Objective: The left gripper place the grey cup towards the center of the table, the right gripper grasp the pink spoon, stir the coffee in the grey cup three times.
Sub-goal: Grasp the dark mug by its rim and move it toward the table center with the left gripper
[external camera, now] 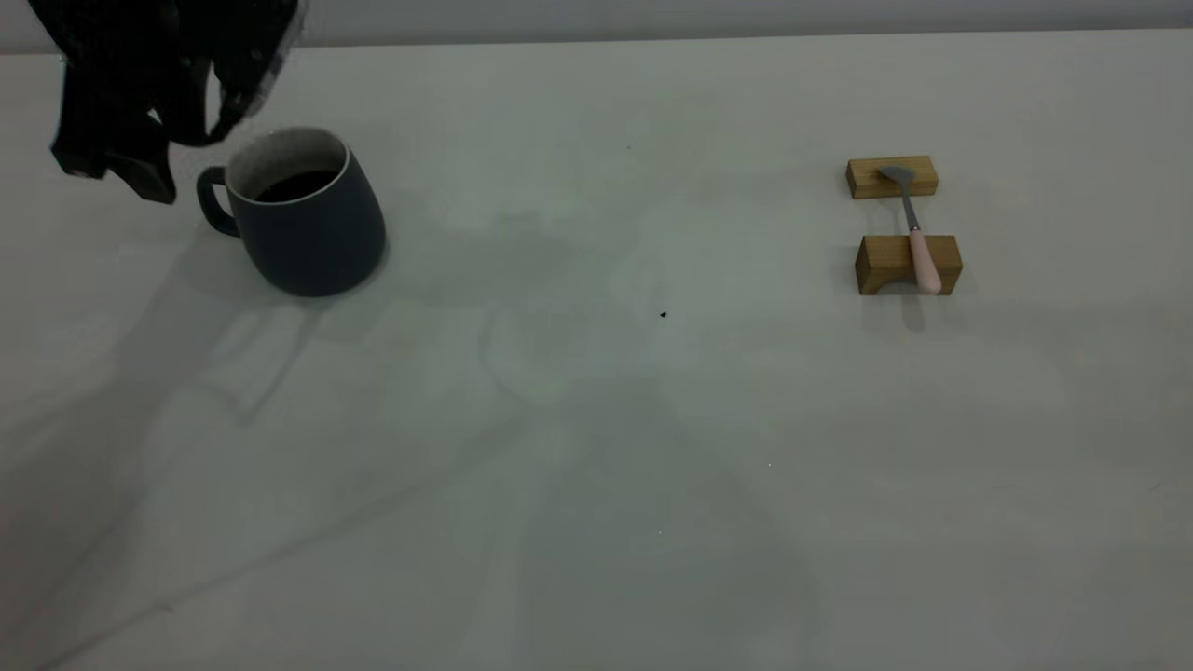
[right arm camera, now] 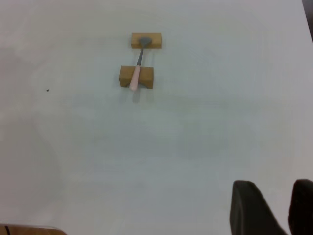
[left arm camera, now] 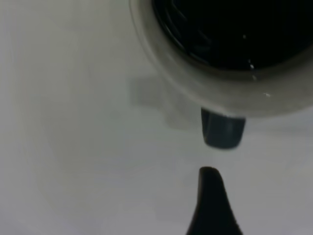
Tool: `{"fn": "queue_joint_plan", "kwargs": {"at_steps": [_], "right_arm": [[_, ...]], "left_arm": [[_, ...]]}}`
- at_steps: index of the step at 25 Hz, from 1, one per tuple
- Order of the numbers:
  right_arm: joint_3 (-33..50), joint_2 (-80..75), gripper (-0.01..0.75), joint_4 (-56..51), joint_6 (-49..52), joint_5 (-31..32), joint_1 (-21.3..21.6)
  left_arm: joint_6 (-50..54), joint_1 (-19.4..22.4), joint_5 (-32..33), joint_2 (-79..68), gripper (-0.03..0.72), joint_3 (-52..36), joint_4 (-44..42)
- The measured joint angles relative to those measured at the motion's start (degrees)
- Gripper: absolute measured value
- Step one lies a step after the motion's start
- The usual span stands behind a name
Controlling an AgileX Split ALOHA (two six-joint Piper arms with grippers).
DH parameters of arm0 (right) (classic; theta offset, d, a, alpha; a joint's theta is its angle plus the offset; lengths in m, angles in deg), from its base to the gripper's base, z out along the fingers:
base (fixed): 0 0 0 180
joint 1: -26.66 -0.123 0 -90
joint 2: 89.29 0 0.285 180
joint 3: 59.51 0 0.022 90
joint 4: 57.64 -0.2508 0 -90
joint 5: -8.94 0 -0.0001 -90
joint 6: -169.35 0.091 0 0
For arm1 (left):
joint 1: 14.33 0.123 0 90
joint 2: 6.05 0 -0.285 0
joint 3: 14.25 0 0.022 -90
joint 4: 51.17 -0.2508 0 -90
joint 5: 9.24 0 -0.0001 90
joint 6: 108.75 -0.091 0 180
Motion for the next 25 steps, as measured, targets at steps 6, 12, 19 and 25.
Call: {"fn": "queue_joint_plan", "kwargs": {"at_steps": [6,12,19,25], "right_arm": [[0.0,0.0,0.238,0.0,0.0,0.0,0.0],[0.0,0.0,0.238,0.0,0.0,0.0,0.0],[0.0,0.0,0.238,0.0,0.0,0.0,0.0],[0.0,0.0,0.238,0.0,0.0,0.0,0.0]], "left_arm": [[-0.2,0.0,-3.4,-1.9,0.559,0.0,-0.3],[-1.7,-0.2,-5.2,-3.5,0.468,0.0,-0.4],[-1.7,-0.5,-5.5,-3.5,0.247,0.0,-0.4],[-1.8,-0.7,-4.5,-3.5,0.209,0.1,-0.3]]}}
